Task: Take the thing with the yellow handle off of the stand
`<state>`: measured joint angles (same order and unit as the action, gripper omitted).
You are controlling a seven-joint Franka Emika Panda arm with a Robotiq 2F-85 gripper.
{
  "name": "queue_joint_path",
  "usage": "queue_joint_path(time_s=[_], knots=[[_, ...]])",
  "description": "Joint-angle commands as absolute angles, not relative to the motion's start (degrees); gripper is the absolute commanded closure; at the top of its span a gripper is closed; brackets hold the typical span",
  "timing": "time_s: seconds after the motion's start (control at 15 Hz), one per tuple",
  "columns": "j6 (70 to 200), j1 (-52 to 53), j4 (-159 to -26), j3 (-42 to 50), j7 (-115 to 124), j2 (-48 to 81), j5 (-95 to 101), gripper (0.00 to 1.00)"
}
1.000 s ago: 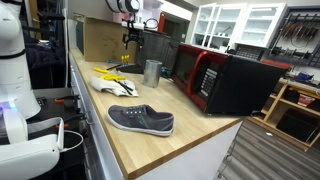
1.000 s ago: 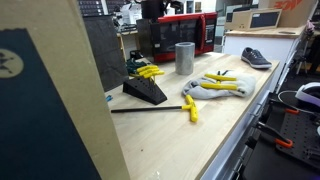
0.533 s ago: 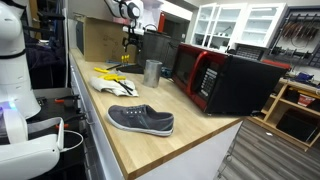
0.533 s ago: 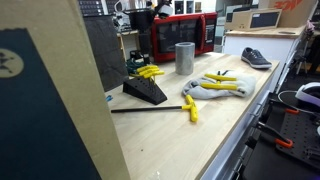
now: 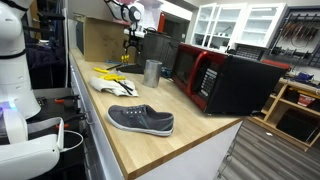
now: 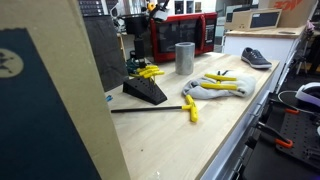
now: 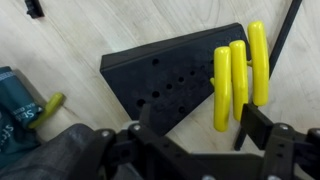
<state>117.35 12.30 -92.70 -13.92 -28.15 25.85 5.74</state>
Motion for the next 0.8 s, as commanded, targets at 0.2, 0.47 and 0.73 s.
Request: queue_joint_path(time_s=[0.2,0.47,0.73], knots=[[114.61,13.15,-89.81,-14.58,-29.47,27.68,6.46,0.61],[114.19,13.03,-90.33,-14.58,-29.53,26.87,6.35,0.92],[114.10,12.85,-91.66,-14.50,-29.26,25.41,6.42,0.96]])
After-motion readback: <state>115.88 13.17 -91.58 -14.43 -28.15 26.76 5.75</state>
